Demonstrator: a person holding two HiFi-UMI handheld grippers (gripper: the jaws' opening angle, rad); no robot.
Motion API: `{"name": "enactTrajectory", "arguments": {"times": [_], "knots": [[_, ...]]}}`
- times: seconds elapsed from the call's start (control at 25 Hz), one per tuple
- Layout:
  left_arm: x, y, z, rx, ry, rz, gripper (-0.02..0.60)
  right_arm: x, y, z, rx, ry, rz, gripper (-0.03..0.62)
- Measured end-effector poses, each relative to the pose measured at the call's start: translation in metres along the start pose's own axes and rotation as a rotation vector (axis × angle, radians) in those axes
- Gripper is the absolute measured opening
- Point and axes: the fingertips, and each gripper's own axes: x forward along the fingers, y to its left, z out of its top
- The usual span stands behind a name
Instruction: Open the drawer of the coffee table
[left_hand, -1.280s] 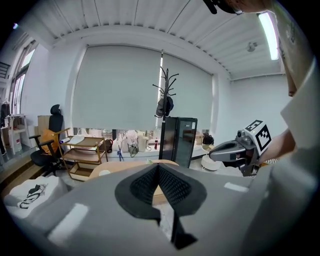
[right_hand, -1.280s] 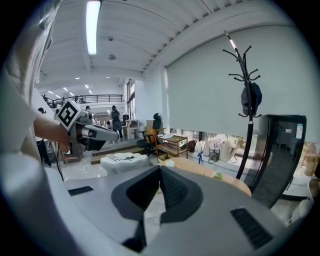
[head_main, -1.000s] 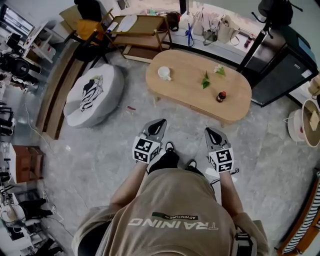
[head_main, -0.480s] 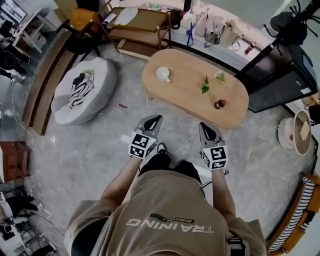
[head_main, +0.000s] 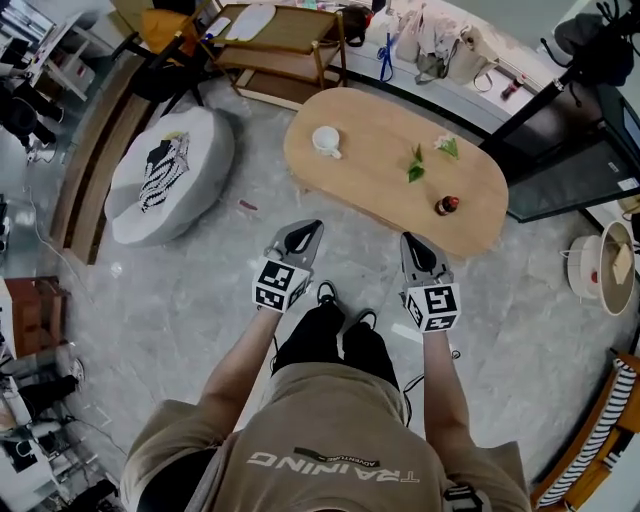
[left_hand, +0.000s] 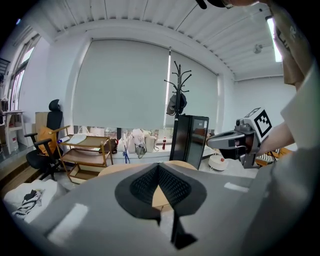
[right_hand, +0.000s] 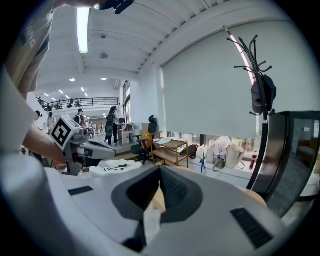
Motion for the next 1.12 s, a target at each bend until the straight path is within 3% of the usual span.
{"name": "enactTrajectory", "arguments": {"times": [0.2, 0.56, 0.88, 1.12], "knots": [[0.019, 0.005, -0.016, 0.008, -0.005, 0.057, 0.006, 0.022, -0.022, -0.037, 0.034, 0.010, -0.013, 0.005], [0.046, 0.041, -0.065, 0.033, -0.039, 0.179, 0.006, 0.069, -0.034, -0.103, -0.011, 0.019, 0.007, 0.005], [0.101, 0.092, -0.156, 0.060, -0.074, 0.230, 0.006, 0.157, -0.040, -0.188, -0.070, 0.002, 0.068, 0.005], [0.165, 0.125, -0.248, 0.072, -0.132, 0.231, 0.006, 0.227, -0.046, -0.238, -0.082, -0.118, 0.084, 0.005]]}}
